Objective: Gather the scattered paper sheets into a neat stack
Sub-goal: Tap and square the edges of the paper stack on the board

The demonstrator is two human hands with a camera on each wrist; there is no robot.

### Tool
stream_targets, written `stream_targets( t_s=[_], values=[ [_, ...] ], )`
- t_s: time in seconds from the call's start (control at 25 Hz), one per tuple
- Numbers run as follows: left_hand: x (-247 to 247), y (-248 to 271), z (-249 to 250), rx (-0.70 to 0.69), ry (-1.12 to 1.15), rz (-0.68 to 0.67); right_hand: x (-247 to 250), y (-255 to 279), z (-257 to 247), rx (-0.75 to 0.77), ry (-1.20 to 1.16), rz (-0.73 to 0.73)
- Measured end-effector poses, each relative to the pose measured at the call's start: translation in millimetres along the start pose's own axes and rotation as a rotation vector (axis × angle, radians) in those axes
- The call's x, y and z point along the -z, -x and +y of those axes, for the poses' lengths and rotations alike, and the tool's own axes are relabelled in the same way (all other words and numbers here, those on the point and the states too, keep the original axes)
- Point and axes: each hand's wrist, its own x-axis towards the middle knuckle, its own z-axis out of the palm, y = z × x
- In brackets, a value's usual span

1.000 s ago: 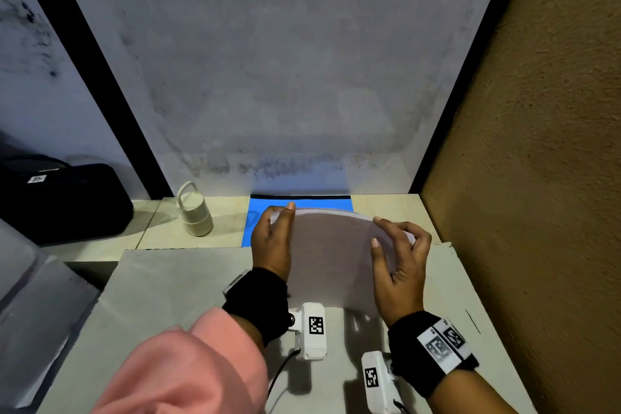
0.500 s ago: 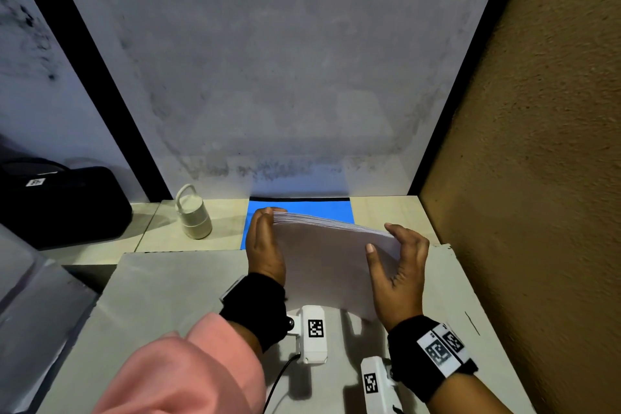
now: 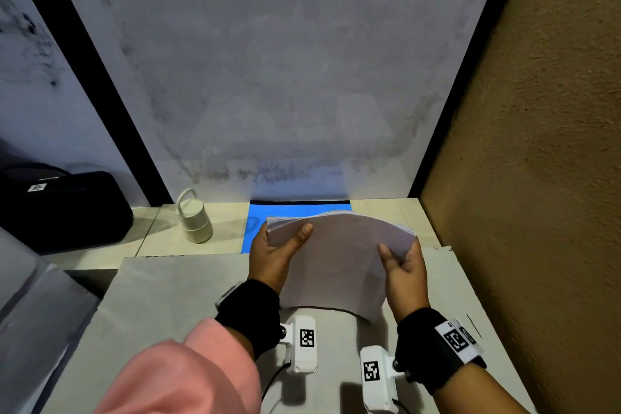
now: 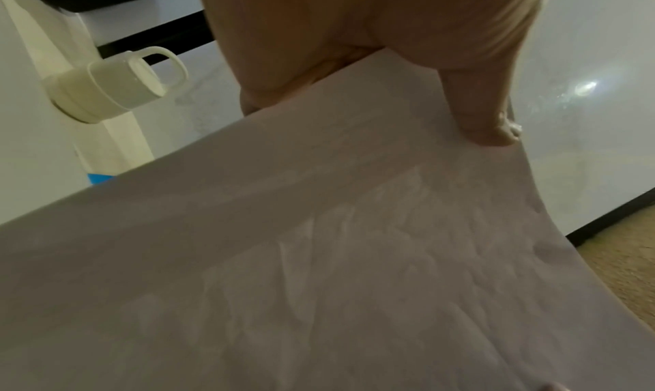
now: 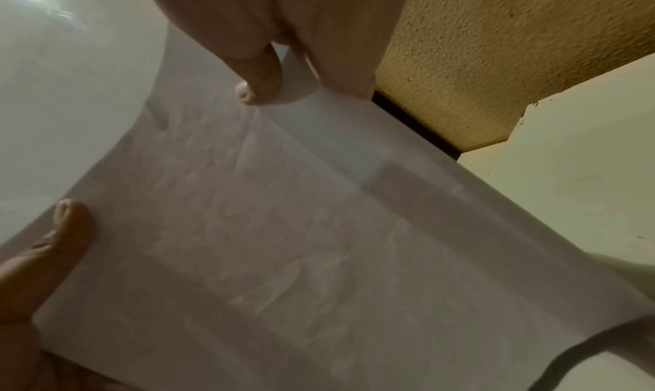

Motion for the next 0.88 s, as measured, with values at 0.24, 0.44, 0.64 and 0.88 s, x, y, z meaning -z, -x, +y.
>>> stream_targets(
  t_s=[0.24, 0.44, 0.64, 0.88],
  values=[
    [-1.7, 3.9, 2.6, -0.042, 0.006, -0.012, -1.7, -0.1, -3.2, 0.063, 0.002, -0.005],
    [0.5, 0.5, 3.7, -0.109, 0.012, 0.005, 1.0, 2.0, -0.9, 0.138, 0.034, 0.014],
    [-7.6, 1.2, 6.0, -0.124, 0.003, 0.080, 3.0, 13.9, 8.3, 0.521, 0.434, -0.001],
    [-7.0, 4.3, 8.2, -0.119, 0.083, 0.071, 4.4, 15.9, 16.3, 0.492, 0.400, 0.038]
  ],
)
